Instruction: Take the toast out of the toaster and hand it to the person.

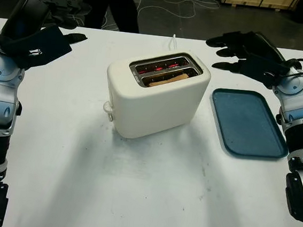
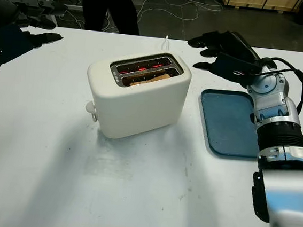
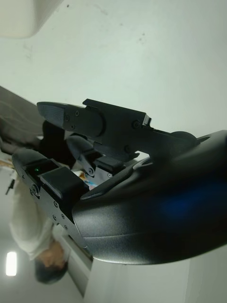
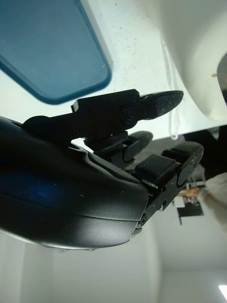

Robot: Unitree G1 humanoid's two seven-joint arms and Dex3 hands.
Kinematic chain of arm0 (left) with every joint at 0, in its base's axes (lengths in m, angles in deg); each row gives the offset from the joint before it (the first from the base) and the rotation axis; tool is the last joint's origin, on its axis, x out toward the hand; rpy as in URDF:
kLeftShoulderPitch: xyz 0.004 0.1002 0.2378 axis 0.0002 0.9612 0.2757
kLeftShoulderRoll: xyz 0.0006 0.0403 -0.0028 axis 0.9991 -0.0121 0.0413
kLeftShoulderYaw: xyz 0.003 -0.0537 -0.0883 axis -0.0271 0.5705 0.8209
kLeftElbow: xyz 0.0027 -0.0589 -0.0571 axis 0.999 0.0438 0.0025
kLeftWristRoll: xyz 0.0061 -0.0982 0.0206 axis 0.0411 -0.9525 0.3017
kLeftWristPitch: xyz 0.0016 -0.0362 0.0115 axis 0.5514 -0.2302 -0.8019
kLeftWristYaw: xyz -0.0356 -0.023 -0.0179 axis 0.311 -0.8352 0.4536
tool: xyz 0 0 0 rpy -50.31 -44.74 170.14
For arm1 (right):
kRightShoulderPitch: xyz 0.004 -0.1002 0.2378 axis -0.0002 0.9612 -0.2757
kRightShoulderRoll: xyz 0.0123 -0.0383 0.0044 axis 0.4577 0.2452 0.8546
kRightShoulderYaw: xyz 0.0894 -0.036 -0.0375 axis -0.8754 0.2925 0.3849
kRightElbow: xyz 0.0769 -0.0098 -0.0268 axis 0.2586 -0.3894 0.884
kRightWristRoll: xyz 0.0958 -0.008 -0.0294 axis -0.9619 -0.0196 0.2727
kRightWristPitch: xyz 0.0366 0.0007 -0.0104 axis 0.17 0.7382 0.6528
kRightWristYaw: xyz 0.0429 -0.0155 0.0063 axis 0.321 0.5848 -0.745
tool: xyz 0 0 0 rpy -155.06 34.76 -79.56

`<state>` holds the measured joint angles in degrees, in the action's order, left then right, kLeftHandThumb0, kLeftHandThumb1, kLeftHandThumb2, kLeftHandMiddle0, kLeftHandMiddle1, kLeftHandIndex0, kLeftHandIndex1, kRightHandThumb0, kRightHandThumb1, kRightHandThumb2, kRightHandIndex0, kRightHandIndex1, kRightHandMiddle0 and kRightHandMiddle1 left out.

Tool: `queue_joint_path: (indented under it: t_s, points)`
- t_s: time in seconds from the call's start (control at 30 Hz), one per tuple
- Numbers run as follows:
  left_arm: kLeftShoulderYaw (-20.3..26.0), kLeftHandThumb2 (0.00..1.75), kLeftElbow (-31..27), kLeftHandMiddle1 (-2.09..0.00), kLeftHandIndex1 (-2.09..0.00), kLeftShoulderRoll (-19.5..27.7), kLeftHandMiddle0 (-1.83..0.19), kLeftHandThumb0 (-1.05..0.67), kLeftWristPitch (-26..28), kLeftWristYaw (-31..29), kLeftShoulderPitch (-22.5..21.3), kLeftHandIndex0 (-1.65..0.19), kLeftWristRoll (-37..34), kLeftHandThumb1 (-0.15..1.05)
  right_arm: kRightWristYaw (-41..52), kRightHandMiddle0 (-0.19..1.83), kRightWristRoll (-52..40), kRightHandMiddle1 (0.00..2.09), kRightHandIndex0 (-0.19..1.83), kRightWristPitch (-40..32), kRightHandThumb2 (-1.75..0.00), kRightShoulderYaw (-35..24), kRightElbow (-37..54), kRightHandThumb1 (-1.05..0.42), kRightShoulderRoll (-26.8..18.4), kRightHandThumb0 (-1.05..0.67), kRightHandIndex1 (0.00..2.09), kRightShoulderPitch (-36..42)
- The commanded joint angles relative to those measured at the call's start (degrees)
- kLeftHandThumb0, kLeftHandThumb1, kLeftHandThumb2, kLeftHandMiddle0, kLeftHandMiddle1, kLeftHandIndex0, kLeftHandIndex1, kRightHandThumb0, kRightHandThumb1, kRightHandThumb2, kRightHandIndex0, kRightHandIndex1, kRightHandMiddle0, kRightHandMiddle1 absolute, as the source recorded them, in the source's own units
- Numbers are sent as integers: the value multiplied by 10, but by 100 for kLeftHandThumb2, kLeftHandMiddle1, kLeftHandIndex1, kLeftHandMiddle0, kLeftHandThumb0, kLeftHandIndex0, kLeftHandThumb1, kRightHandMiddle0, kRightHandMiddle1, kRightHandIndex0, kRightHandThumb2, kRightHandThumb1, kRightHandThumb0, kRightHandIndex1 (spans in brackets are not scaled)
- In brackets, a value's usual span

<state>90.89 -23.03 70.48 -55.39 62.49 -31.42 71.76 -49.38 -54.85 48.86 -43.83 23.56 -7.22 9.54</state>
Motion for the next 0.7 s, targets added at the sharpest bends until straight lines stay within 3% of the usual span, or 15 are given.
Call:
queue_joint_path:
  t_s: [0.0, 0.5, 0.67]
  points:
    - [-3, 1, -5, -49, -5, -1, -65, -37, 2, -2, -4, -79, 1, 85, -4, 71, 7, 1, 72, 17, -2, 2, -8, -92, -8, -42, 9, -9]
    - [-2, 2, -21, -49, -2, -3, -60, -38, 13, -7, 16, -74, 0, 89, -11, 69, 24, 1, 74, 31, -7, 9, -18, -92, -11, -54, 4, -8]
    - [-6, 2, -37, -48, -2, 6, -59, -42, 21, -12, 32, -74, 10, 91, -1, 70, 11, 1, 74, 38, -6, -1, -23, -92, -12, -50, 3, -13]
